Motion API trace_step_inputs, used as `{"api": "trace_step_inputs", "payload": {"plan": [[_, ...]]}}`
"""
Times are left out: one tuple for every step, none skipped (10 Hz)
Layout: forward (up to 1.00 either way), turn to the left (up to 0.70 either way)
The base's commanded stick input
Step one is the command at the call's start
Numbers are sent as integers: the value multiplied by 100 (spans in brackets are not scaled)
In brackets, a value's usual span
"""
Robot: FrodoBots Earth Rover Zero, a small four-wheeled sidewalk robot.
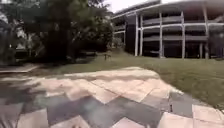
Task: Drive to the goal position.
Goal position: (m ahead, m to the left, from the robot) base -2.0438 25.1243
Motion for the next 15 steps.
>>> {"api": "trace_step_inputs", "payload": {"plan": [[100,40],[100,40],[100,40],[100,40],[100,40],[100,40],[100,40],[100,40],[100,40],[100,40],[100,40],[100,32],[100,5],[100,0],[100,0]]}}
